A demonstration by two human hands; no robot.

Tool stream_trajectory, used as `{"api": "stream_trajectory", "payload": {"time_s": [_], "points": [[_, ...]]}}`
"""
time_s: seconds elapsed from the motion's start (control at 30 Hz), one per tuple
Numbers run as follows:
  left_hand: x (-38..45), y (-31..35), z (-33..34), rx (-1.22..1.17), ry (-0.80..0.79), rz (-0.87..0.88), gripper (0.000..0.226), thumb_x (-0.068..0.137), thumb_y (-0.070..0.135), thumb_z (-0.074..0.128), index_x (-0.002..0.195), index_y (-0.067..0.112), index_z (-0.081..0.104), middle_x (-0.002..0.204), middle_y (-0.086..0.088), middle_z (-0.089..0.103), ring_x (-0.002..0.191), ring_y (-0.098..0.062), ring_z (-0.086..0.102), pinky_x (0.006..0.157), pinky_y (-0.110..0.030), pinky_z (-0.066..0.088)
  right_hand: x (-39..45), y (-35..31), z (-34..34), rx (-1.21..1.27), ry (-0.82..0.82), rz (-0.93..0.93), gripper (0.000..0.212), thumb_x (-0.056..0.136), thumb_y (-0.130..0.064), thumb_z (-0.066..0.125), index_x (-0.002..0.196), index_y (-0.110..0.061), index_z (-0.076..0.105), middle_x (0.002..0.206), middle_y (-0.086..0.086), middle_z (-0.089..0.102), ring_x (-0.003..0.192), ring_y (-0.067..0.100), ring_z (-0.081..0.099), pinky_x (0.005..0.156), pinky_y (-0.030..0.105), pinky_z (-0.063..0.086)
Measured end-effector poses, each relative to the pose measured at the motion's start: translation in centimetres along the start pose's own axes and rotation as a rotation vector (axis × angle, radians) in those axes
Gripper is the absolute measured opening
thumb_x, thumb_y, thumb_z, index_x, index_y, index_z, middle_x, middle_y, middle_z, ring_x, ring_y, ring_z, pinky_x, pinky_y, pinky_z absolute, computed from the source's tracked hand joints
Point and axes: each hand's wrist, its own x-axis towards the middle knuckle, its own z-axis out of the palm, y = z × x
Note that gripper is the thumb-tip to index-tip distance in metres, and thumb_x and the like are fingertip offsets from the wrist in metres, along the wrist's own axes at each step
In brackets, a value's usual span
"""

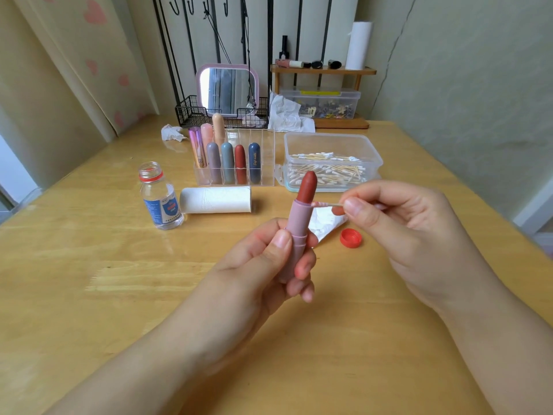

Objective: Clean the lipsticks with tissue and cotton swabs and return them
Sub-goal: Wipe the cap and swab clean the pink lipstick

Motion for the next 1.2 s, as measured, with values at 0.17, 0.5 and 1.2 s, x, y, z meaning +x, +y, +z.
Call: {"api": "stream_trajectory", "payload": {"time_s": [0.17, 0.5, 1.2], "points": [[0.4, 0.1, -0.3, -0.134, -0.062, -0.016, 0.033, 0.083, 0.032, 0.068, 0.101, 0.004, 0.062, 0.073, -0.008, 0.050, 0.058, -0.016, 0.045, 0.064, -0.031, 0.048, 0.1, 0.3, 0.0, 0.022, 0.047, 0.065, 0.010, 0.080, -0.017, 0.059, 0.075, -0.017, 0.068, 0.060, -0.014, 0.063, 0.058, 0.002, 0.051, 0.061, 0.014, 0.043], [0.0, 0.4, 0.1, 0.110, 0.068, 0.013, 0.026, 0.087, 0.020, 0.048, 0.105, 0.002, 0.055, 0.087, -0.009, 0.063, 0.077, -0.018, 0.059, 0.071, -0.031, 0.053, -0.2, -0.1, 0.4, -0.072, 0.048, -0.013, 0.012, 0.079, -0.030, 0.067, 0.076, -0.020, 0.071, 0.058, -0.017, 0.060, 0.057, 0.020, 0.045, 0.056, 0.029, 0.043], [0.0, 0.1, 0.2, 0.104, 0.010, 0.013, 0.026, 0.089, 0.023, 0.046, 0.101, 0.002, 0.057, 0.075, -0.002, 0.054, 0.065, -0.013, 0.048, 0.068, -0.026, 0.048, -0.1, -0.5, 0.1, -0.017, -0.003, 0.022, 0.010, 0.080, -0.018, 0.060, 0.074, -0.019, 0.067, 0.060, -0.017, 0.063, 0.060, 0.001, 0.052, 0.060, 0.016, 0.044]]}}
